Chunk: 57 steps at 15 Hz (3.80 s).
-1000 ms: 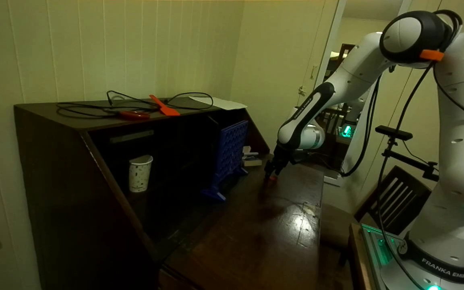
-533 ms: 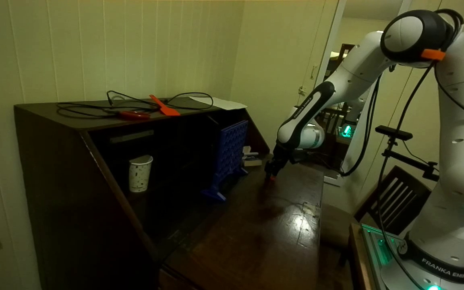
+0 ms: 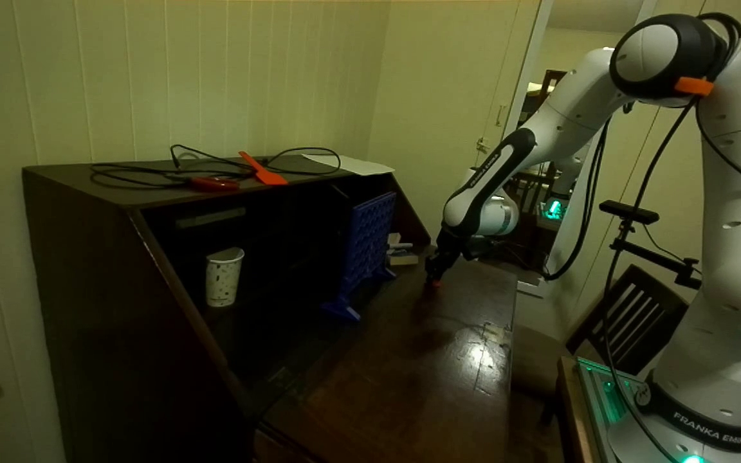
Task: Put the orange chip in the blue gameboard.
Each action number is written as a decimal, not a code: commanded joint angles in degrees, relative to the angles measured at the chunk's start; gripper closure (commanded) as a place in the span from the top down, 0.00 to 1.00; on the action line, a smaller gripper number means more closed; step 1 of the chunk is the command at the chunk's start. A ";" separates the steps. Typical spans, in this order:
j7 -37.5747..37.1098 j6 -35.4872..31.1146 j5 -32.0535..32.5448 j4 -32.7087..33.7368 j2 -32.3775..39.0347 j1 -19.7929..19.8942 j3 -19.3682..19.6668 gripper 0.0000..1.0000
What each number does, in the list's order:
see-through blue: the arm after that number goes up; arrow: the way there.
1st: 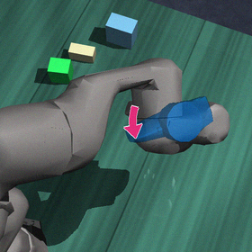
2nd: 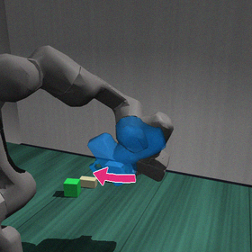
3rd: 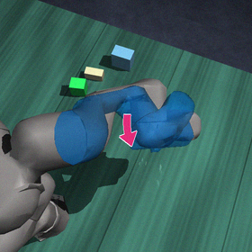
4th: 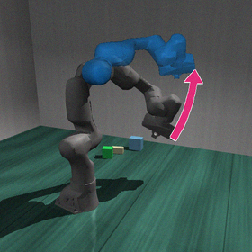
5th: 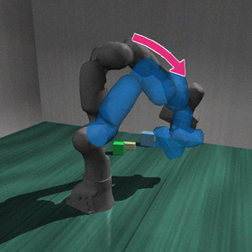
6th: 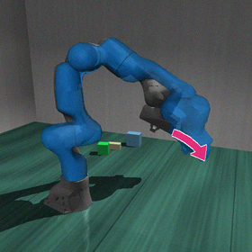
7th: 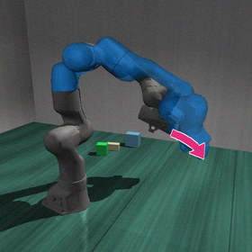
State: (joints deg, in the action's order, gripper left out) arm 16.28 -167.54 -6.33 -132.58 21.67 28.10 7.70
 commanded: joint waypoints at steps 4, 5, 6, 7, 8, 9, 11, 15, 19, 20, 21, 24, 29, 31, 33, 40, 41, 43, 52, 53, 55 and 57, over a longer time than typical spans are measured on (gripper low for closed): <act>5.84 -0.30 -5.28 -3.71 -6.66 5.10 -5.62 0.09; 7.76 -0.92 -7.39 -4.33 -7.97 7.27 -8.09 0.09; 10.33 -0.95 -10.53 -4.76 -9.40 9.38 -10.76 0.09; 13.29 -1.25 -14.45 -5.14 -10.83 11.68 -13.86 0.09; 17.35 -1.18 -19.72 -5.42 -12.38 14.33 -17.64 0.09; 21.06 -0.47 -24.59 -5.33 -13.78 16.59 -20.87 0.09; 28.02 0.70 -33.85 -4.15 -16.26 21.93 -28.61 0.09; 43.93 2.76 -53.11 -2.83 -20.75 24.11 -34.78 0.09; 56.57 5.88 -65.98 -3.40 -24.60 22.96 -35.14 0.09; 58.98 6.40 -68.37 -3.58 -25.31 22.73 -35.03 0.09; 61.34 6.85 -70.54 -3.78 -25.90 22.50 -34.95 0.09; 68.11 7.57 -77.33 -4.40 -27.75 21.91 -34.97 0.09; 78.24 6.34 -89.22 -5.82 -30.28 19.87 -35.90 0.09; 82.25 6.46 -94.65 -6.46 -31.67 19.25 -36.14 0.09; 86.49 6.35 -100.14 -6.91 -32.90 18.80 -36.43 0.09; 98.97 7.00 -114.00 -8.83 -36.24 18.03 -37.72 0.09; 100.08 7.32 -115.16 -9.08 -36.63 18.00 -37.87 0.09; 102.26 7.37 -117.18 -8.93 -36.71 18.01 -38.38 0.09; 108.79 11.44 -119.66 -7.55 -35.23 18.28 -39.03 0.09; 109.31 11.92 -119.84 -7.45 -35.08 18.31 -39.04 0.09; 106.76 10.67 -117.44 -7.36 -34.65 17.94 -38.94 0.34; 107.21 10.73 -117.73 -7.36 -34.65 17.94 -38.94 0.34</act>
State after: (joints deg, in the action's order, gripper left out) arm 123.49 -156.81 -124.06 -139.94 -12.98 46.04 -31.24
